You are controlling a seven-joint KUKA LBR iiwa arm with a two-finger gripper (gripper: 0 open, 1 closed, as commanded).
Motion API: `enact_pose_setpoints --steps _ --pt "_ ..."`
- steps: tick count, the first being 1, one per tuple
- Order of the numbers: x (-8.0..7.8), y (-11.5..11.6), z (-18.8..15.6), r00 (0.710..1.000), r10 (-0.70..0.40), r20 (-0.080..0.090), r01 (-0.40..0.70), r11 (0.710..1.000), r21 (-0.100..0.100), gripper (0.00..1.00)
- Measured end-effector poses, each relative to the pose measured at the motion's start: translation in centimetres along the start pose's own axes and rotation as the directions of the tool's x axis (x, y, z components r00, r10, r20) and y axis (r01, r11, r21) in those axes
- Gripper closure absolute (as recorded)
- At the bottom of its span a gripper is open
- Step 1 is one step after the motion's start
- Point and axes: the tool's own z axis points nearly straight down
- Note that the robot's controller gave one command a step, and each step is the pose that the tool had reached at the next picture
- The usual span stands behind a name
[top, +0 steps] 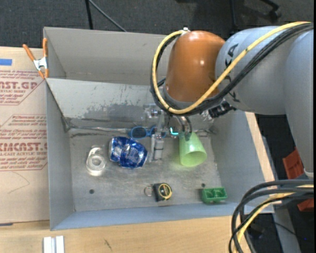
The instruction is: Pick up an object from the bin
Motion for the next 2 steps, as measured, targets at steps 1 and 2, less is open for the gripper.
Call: enact_pose_setpoints --steps 1,2 --pt "0.54 0.02 11.27 0.948 -0.319 0.0 0.319 0.948 0.001 0.0" --pt "0.37 0.07 10.99 0.948 -0.317 0.006 0.317 0.948 0.001 1.0"
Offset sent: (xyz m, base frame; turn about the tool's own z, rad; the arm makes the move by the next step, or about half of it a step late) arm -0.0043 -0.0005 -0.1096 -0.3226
